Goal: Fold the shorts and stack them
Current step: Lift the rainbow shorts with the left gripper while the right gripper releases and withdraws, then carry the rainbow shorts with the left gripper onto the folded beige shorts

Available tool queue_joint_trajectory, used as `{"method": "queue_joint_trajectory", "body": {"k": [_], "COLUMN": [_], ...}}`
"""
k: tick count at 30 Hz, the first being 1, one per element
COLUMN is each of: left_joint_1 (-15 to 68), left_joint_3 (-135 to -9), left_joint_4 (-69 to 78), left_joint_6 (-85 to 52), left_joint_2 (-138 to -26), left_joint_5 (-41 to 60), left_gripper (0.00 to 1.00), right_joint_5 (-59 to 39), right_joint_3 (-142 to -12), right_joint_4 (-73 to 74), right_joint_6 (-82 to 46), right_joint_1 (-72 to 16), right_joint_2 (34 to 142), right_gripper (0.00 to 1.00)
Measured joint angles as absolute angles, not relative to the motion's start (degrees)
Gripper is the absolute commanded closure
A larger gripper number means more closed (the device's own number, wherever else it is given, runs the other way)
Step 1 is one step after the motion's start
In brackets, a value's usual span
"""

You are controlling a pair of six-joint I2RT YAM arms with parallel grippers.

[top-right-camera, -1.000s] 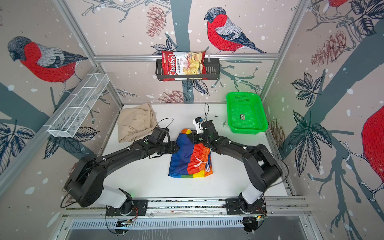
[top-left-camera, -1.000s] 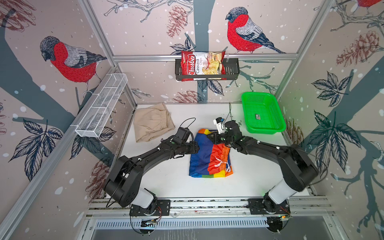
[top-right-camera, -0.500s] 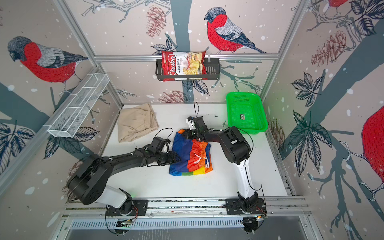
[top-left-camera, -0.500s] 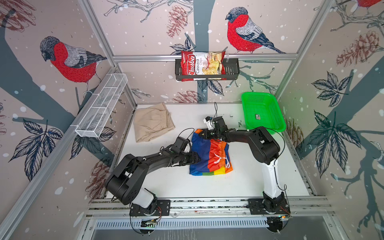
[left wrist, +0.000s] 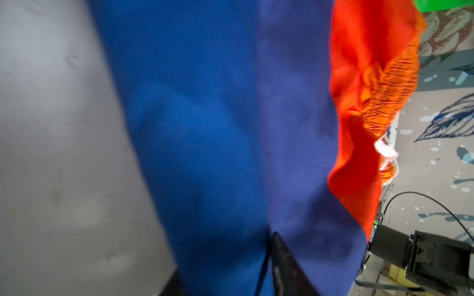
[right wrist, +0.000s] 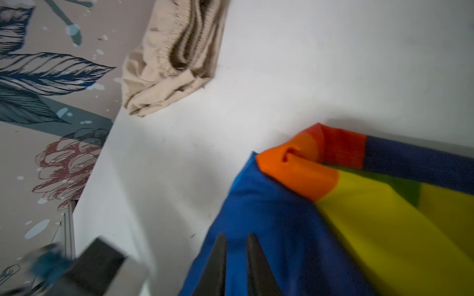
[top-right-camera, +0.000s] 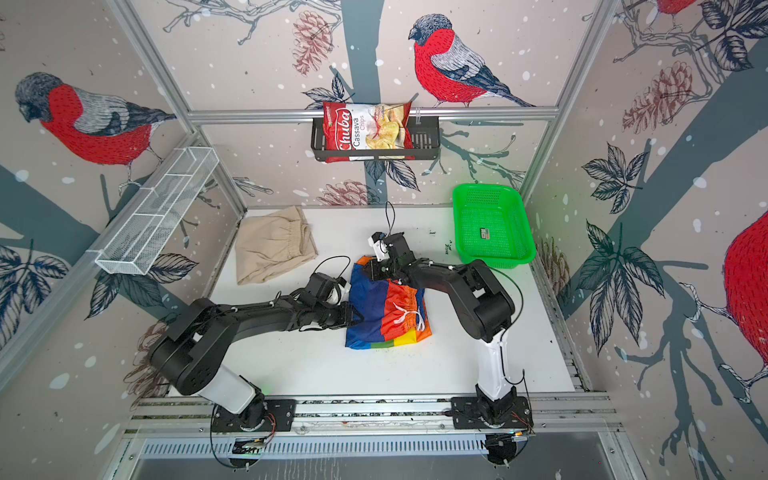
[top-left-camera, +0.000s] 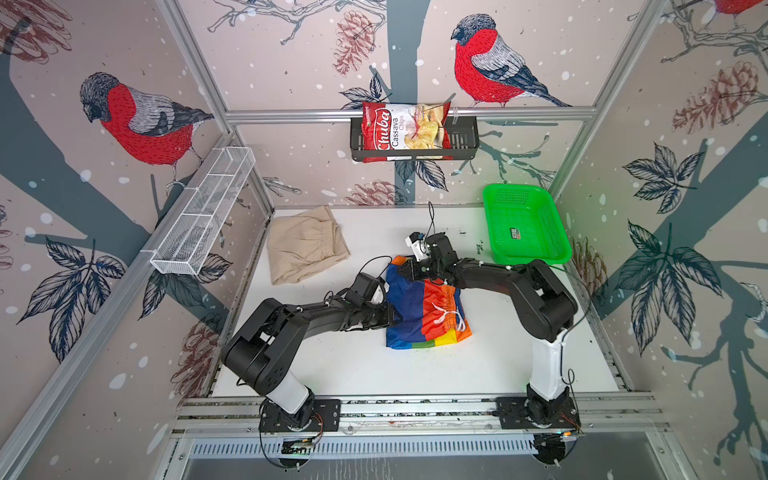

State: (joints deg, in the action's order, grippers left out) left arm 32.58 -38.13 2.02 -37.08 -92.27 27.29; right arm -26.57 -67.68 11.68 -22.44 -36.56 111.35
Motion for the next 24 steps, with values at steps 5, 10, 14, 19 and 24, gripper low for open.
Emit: {"method": "queue_joint_trajectory", "body": {"k": [5,10,14,19,24], "left_joint_1": [32.71,32.47,31.42,27.38,23.66], "left_joint_3": [-42.0,-52.36,-67.59,-88.62,-99.33], "left_joint_4": [-2.22,-10.66,-20.38,-32.27,-40.97], "left_joint_6": [-37.06,-35.14,-32.53,-29.12,-26.72], "left_joint_2": [-94.3,-97.01,-103.77,-114.5,-119.26], "left_joint_5": [24.62,19.31,14.48,8.71,5.37], "left_gripper": [1.0,1.0,1.0,1.0,1.0], "right_joint_5": [-23.42,-19.75,-15.73,-13.34,-12.47], "right_joint_3": [-61.47,-53.56,-46.63,-39.07,-34.06], "right_joint_4": [11.31,11.51,11.55,11.64,11.66], "right_joint_6": [-22.24,-22.24,-22.33,-22.96,-24.43], "right_joint_1": [-36.32,-36.18,-34.3,-30.02,-27.22], "right_joint_2": [100.6,87.13,77.28,69.78,65.89], "right_gripper": [0.81,0.79,0.79,0.8,0.8]}}
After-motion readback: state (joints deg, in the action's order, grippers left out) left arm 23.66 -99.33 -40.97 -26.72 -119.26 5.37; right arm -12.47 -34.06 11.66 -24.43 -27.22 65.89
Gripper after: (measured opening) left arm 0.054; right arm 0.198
